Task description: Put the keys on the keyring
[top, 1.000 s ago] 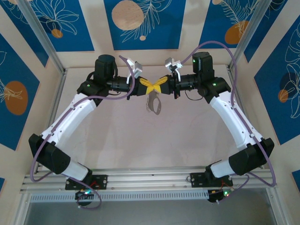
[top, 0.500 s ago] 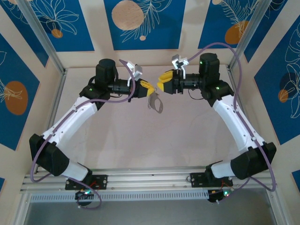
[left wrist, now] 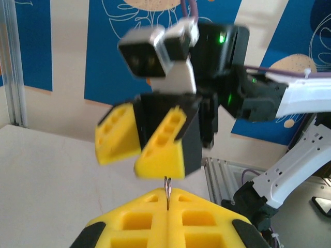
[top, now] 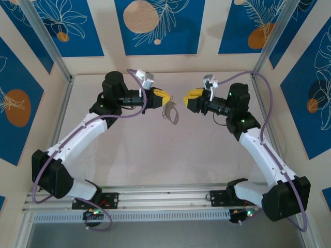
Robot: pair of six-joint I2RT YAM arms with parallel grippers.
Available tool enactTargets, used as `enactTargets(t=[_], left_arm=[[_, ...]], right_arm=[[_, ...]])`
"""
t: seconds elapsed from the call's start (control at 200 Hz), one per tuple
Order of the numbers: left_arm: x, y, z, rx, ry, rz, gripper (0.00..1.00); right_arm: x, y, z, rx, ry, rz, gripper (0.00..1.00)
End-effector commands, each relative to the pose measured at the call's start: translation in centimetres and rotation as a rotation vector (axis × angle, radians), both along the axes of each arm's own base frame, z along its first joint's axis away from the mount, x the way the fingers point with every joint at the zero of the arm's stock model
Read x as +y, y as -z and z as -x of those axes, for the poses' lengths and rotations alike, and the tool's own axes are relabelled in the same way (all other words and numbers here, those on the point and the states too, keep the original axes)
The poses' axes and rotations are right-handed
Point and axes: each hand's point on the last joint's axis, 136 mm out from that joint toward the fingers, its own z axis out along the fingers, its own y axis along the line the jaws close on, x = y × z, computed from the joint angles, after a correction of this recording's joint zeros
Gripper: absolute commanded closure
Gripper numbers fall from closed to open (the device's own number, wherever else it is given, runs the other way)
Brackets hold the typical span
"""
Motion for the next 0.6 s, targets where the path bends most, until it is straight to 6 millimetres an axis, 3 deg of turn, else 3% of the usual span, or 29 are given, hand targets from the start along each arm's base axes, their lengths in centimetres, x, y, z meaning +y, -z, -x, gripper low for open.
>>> enactTargets(t=[0.0, 0.265, 0.595], left_arm=[[0.2, -2.7, 1.7, -0.061, 0.049, 0.076, 1.00], [0.2, -3.3, 1.9, -0.056, 0.073, 0.096, 1.00], [0.2, -3.4, 2.2, -0.046, 0.089, 0.091, 1.00]], right_arm=[[0.1, -1.3, 0.9, -0.096, 0.035, -0.021, 0.49], [2.4, -0.6, 2.7, -0.137, -0.018, 0.015, 0.46], [3.9, -1.9, 2.9, -0.188, -0.049, 0.026, 0.44]])
